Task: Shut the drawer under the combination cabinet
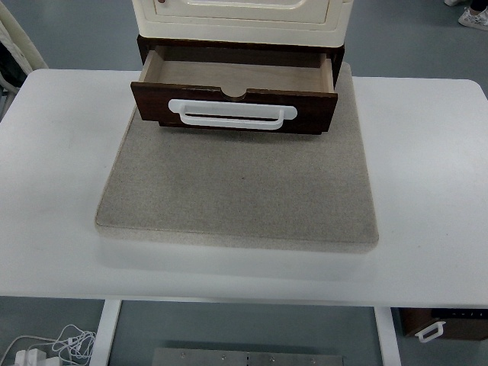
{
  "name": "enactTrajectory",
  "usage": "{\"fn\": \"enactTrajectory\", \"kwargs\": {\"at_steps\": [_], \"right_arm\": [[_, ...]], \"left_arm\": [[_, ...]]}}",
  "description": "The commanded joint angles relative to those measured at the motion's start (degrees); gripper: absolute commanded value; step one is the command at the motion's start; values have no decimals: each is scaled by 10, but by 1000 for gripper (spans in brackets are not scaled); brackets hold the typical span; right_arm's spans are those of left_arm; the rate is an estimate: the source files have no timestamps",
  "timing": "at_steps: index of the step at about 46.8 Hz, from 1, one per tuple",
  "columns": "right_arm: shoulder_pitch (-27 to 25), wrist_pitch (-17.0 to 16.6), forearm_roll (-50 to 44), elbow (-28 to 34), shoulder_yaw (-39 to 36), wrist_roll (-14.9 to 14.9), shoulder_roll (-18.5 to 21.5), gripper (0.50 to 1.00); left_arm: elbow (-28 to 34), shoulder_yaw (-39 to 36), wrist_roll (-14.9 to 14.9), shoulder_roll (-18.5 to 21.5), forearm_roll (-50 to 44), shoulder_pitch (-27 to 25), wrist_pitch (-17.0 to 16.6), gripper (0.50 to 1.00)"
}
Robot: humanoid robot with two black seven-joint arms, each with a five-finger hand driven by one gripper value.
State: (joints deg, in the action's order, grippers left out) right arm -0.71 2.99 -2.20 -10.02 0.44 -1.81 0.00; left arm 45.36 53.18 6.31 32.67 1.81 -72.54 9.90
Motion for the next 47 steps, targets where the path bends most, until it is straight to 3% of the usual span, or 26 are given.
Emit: {"fn": "enactTrajectory", "kwargs": {"at_steps": [1,15,29,35,43,47], "right_arm": [[0,0,0,0,0,0,0,952],[0,0,0,0,0,0,0,952],[0,0,0,0,0,0,0,952],[0,0,0,0,0,0,0,952],[0,0,0,0,0,0,0,952],[0,0,0,0,0,0,0,952]], "left_arm": [[42,-3,-2,21,20,-7,3,994],[221,-28,-5,81,91,-1,7,994],[364,-144,-10,107,167,-7,8,994],[401,-194,-32,106,187,-19,13,994],[431,-260,-62,91,257,-30,47,994],[445,-274,-94,82,268,-26,61,994]]}}
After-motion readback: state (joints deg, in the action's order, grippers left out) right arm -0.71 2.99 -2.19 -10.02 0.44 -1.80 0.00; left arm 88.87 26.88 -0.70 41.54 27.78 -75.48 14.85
